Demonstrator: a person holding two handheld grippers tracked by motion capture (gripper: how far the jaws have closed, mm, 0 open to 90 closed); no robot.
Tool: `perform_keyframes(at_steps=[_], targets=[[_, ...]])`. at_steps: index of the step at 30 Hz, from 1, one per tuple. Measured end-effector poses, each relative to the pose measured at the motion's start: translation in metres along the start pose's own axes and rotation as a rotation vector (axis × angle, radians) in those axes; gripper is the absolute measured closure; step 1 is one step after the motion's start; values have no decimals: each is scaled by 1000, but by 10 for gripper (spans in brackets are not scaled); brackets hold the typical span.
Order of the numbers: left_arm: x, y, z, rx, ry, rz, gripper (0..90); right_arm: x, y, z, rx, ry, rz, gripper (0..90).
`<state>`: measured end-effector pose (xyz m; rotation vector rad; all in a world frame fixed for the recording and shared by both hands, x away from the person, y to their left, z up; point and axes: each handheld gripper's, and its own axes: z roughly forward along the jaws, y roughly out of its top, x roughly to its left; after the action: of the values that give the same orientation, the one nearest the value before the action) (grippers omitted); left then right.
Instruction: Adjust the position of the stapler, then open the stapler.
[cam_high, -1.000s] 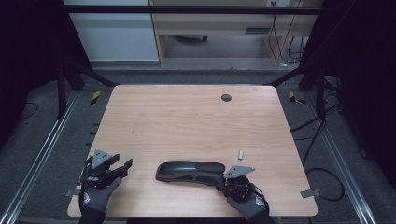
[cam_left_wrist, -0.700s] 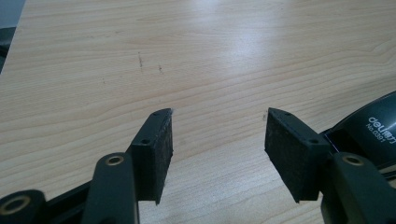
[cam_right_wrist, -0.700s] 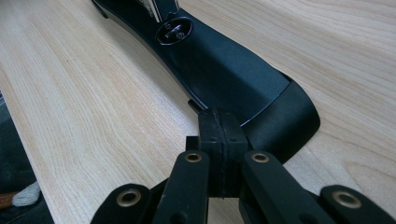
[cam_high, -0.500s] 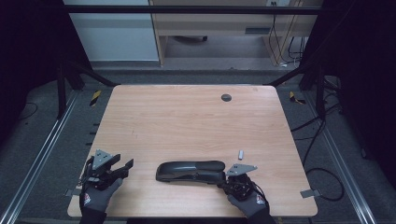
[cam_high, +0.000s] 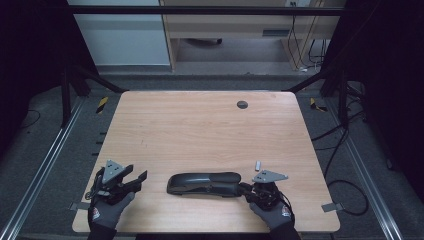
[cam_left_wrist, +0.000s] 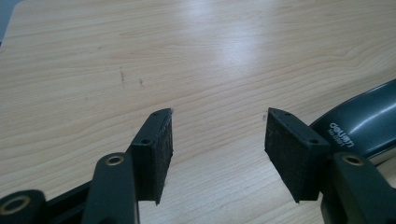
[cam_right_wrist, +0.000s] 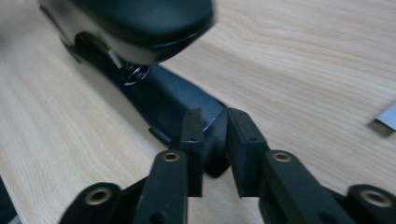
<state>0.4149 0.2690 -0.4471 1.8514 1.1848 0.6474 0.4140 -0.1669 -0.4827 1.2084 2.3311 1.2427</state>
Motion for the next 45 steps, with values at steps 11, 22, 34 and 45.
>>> perform_keyframes(at_steps=[11,22,34,45], targets=[[-18,7,0,-11,-33,44,416,-12,0,-10,-83,-83,39,613],[-32,16,-2,-18,-58,88,384,-22,-1,-18,-162,-180,43,498],[-49,24,-4,-9,-90,141,360,-25,-1,-21,-163,-195,48,463],[-68,33,-7,-11,-112,223,350,-26,-2,-24,-160,-202,57,463]])
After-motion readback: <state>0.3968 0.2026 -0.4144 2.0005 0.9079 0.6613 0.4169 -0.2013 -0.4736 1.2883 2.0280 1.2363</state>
